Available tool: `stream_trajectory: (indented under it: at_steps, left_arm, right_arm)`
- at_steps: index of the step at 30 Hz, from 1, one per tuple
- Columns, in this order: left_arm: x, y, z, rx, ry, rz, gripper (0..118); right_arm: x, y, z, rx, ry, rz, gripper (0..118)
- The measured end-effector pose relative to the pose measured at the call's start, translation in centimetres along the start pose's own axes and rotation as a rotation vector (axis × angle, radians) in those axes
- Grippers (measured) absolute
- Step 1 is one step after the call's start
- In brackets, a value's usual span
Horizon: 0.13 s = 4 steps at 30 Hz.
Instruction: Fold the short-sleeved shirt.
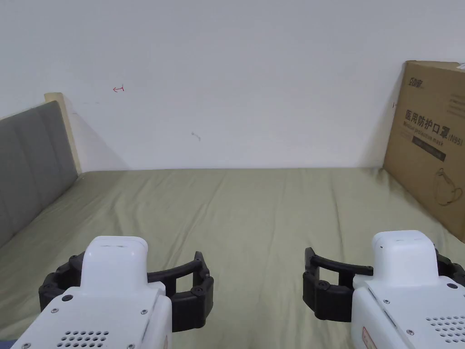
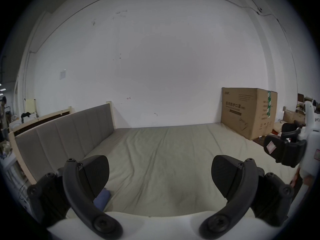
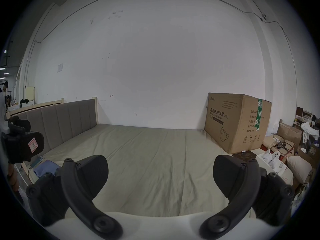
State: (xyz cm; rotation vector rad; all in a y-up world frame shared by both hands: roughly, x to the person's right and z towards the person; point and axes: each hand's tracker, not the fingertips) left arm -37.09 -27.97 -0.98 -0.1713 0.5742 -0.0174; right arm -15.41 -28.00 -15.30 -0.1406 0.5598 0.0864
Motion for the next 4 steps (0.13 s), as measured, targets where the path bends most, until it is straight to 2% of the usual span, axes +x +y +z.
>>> stream_trajectory:
  at_steps: [4]
  left_arm:
    - [-0.60, -0.01, 0.09, 0.042, -0.014, 0.044, 118]
  right_arm:
    - [-0.27, 0.00, -0.05, 0.003, 0.005, 0.005, 118]
